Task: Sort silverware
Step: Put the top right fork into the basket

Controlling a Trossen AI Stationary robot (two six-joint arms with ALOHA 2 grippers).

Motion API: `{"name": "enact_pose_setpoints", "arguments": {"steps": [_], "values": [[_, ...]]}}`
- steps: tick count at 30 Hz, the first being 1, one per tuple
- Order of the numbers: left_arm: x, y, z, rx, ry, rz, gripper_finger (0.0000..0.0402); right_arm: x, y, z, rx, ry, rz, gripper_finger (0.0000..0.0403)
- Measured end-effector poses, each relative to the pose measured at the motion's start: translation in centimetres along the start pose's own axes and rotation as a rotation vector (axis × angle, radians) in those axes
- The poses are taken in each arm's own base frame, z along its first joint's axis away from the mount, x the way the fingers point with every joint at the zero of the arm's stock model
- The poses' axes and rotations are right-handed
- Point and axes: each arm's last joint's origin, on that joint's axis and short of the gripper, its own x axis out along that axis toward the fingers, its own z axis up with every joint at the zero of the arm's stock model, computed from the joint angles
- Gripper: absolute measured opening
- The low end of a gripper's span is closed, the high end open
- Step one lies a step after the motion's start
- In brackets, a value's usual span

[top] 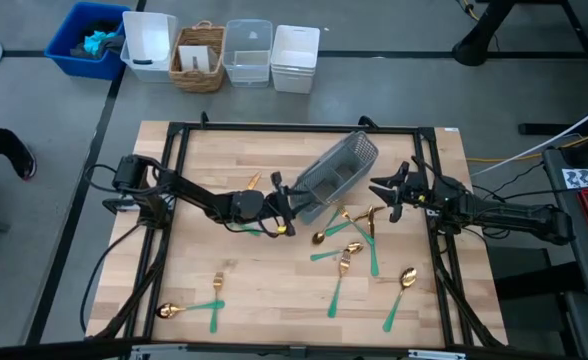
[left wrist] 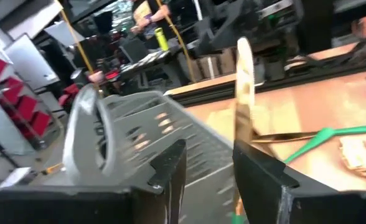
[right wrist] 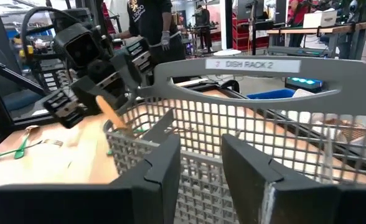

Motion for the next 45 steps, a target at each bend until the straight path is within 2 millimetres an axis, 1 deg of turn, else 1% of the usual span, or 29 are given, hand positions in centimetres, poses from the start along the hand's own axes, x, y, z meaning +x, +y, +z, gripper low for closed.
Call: {"name": "enact_pose_setpoints", "arguments": {"steps": [5,8,10,14,19,22,24,29,32,36,41,45], "values": [[0.5,1.2,-0.3,0.017,0.01,0.038,0.0123,0.0,0.0,-0.3,0.035,0.036,-0.005,0.012],[0.6,1.4,-0.3,0.025,0.002,0.049,0.0123,0.0,-0.1,-0.7,0.095,0.07,-0.008,0.012],[0.5,1.4,0.0,0.025,-0.02,0.053,0.0123,0.0,0.0,-0.8,0.148,0.087,0.019,0.012],[0.1,1.1,0.9,0.029,-0.068,0.061,0.0123,-0.1,0.3,-0.3,0.233,0.165,0.07,0.012],[-1.0,1.3,3.0,0.002,-0.118,0.081,0.0123,-0.4,0.5,1.3,0.258,0.279,0.049,0.012],[-1.9,1.5,4.1,-0.029,-0.118,0.061,0.0123,-0.4,0.6,2.0,0.292,0.317,0.033,0.012],[-2.5,1.7,4.6,-0.07,-0.085,0.037,0.0123,0.0,0.6,1.9,0.327,0.347,0.027,0.012],[-4.4,2.9,5.0,-0.213,0.069,-0.005,0.0123,1.1,0.6,0.5,0.431,0.489,0.017,0.012],[-5.6,3.9,4.9,-0.278,0.175,-0.006,0.0123,1.9,0.6,-0.4,0.472,0.581,0.018,0.012],[-6.9,4.9,4.5,-0.32,0.293,0.008,0.0123,2.9,0.7,-1.6,0.53,0.673,0.015,0.012],[-7.4,5.5,3.8,-0.324,0.372,0.022,0.0123,4.5,1.4,-2.4,0.539,0.689,0.07,0.012],[-7.4,5.7,3.4,-0.313,0.413,0.03,0.0123,5.6,2.6,-2.8,0.493,0.77,0.051,0.012]]}}
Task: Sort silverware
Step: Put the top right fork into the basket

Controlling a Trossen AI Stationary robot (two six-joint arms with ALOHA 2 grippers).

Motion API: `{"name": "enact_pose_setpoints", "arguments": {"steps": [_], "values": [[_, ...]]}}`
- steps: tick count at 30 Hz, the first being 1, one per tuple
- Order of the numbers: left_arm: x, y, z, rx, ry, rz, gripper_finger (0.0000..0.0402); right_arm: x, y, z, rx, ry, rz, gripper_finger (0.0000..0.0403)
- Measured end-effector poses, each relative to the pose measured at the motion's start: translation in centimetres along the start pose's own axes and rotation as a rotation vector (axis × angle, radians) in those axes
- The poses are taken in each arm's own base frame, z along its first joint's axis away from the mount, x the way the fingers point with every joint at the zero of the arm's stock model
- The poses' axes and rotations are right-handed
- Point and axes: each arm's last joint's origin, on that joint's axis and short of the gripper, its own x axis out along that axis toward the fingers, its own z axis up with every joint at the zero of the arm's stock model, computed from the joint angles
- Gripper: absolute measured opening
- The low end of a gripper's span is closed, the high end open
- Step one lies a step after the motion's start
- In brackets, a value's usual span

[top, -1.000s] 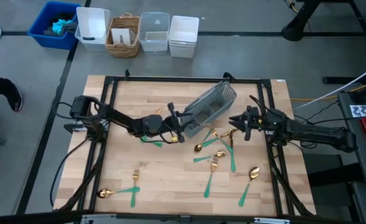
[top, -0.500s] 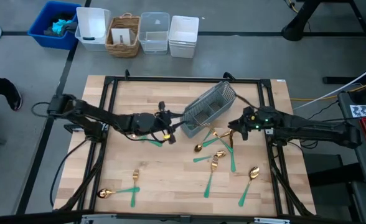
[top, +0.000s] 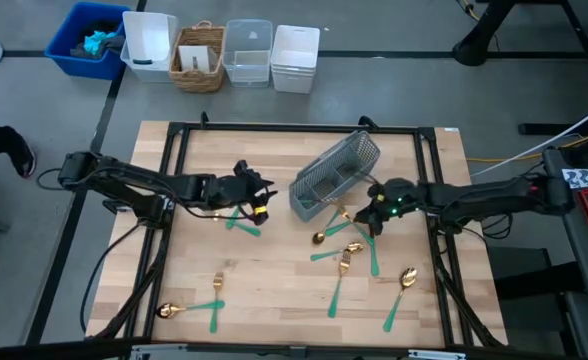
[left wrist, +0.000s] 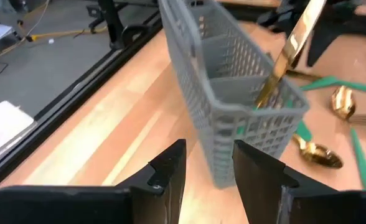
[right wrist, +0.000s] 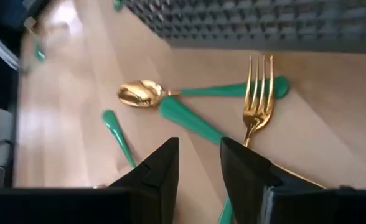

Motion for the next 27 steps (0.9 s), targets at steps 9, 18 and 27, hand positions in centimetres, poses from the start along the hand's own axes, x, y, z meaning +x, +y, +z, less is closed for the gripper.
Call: {"name": "enact_pose_setpoints", "arguments": {"steps": [9,18,27], "values": [[0.2,0.5,-0.2,0.008,0.026,0.02,0.0123,2.5,2.5,0.1,-0.086,0.16,-0.254,0.012],[0.2,0.5,-0.6,0.024,0.065,0.026,0.0123,4.9,2.6,-0.2,-0.107,0.255,-0.352,0.012],[0.2,0.5,-0.7,0.023,0.071,0.027,0.0123,5.7,2.1,-0.5,-0.114,0.267,-0.407,0.0119]]}}
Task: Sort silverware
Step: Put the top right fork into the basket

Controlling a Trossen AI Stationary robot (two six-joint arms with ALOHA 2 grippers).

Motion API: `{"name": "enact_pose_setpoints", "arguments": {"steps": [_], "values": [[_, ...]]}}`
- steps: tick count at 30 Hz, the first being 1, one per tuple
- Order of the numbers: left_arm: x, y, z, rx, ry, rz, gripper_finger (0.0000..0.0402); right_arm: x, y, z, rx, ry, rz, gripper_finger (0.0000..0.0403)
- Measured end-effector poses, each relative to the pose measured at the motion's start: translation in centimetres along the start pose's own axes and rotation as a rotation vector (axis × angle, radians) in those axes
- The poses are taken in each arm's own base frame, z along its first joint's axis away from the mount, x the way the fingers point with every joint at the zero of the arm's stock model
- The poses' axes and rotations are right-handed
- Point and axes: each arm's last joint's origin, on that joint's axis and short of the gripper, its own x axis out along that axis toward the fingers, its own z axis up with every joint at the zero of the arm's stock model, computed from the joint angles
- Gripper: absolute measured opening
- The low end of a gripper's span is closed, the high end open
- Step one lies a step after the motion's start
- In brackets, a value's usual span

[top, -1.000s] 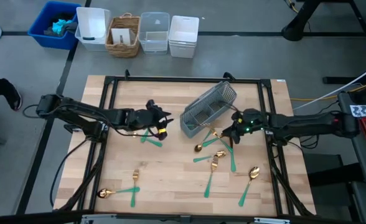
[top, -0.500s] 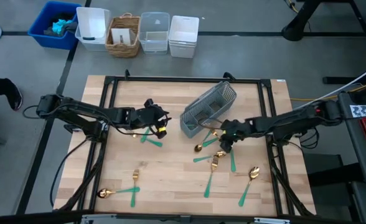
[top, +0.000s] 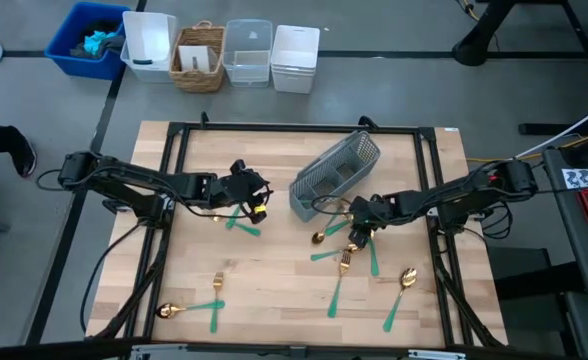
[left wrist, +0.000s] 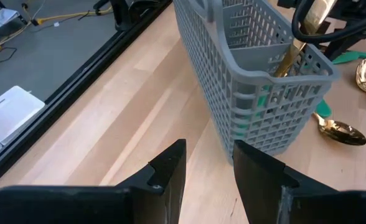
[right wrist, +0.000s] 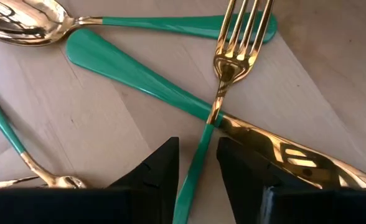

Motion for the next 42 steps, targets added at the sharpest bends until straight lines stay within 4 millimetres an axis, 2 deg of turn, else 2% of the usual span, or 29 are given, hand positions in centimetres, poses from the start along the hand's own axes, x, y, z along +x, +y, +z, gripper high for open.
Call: {"name": "enact_pose_setpoints", "arguments": {"steps": [4,11,17,22,33,42], "values": [[0.0,0.0,0.0,-0.001,0.0,0.0,0.0123,0.0,0.0,0.0,0.0,0.001,-0.006,0.0096],[0.0,0.0,0.0,-0.001,0.0,0.0,0.0123,0.1,-0.1,-0.1,0.002,0.005,-0.012,0.0012],[0.0,0.0,0.0,-0.001,0.0,0.0,0.0123,0.1,-0.1,-0.1,0.029,0.007,-0.008,0.003],[0.0,0.0,0.0,-0.001,0.0,0.0,0.0123,-0.5,-0.1,-0.1,0.032,-0.004,0.018,0.001],[0.0,0.0,0.0,-0.001,0.0,0.0,0.0123,-3.2,0.0,0.4,0.036,-0.08,0.113,0.0009],[0.0,0.0,0.0,-0.001,-0.001,0.0,0.0123,-5.6,-0.6,0.1,0.042,-0.14,0.1,0.0009]]}}
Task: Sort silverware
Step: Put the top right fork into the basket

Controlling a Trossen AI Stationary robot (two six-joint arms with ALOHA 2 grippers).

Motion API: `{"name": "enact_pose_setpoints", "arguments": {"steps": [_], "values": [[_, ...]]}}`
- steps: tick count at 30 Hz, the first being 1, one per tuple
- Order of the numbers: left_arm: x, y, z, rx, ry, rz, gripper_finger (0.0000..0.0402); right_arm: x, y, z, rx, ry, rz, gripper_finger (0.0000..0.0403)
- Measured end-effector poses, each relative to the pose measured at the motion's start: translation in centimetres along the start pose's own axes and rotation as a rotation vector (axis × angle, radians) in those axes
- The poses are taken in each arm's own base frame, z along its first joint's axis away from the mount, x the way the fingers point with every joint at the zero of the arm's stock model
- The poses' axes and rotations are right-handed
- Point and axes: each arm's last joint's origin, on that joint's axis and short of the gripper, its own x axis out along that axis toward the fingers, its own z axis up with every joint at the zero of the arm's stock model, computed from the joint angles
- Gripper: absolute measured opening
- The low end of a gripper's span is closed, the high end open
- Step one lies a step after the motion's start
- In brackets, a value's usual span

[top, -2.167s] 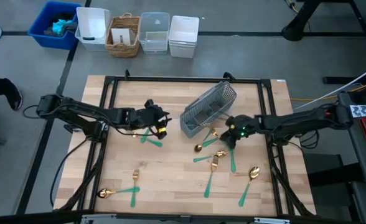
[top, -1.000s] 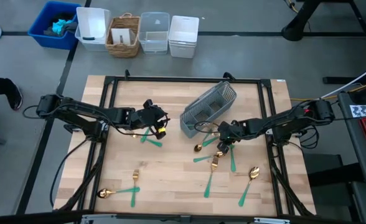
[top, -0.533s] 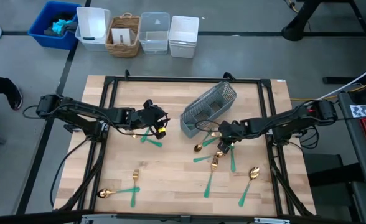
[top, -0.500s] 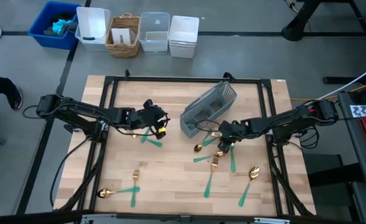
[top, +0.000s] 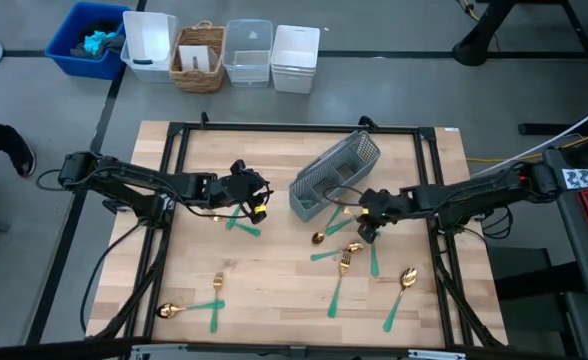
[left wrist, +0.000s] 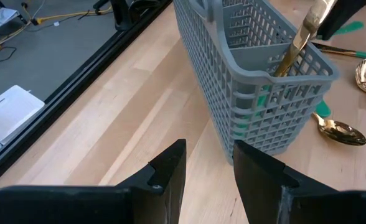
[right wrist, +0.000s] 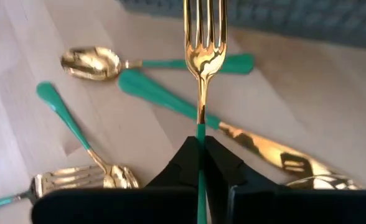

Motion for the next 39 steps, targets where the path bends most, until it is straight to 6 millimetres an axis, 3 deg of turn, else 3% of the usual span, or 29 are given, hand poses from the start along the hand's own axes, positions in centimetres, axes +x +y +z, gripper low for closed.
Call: {"name": "enact_pose_setpoints", "arguments": {"steps": [7,14,21,29,39], "values": [[0.0,0.0,0.0,0.0,-0.001,0.0,0.0123,-3.4,-0.1,1.2,-0.02,-0.112,-0.112,0.0011],[0.0,0.0,0.0,0.0,-0.001,0.0,0.0123,-7.2,0.9,4.2,-0.149,-0.315,-0.242,0.0012],[0.0,0.0,0.0,0.0,-0.001,0.0,0.0123,-9.0,1.5,6.4,-0.277,-0.549,-0.467,0.0013],[0.0,0.0,0.0,0.0,-0.001,0.0,0.0123,-8.8,2.6,7.9,-0.373,-0.661,-0.52,0.0013],[0.0,0.0,0.0,0.001,-0.005,-0.001,0.0123,-5.5,1.6,10.2,-0.362,-0.644,-0.524,0.0014]]}}
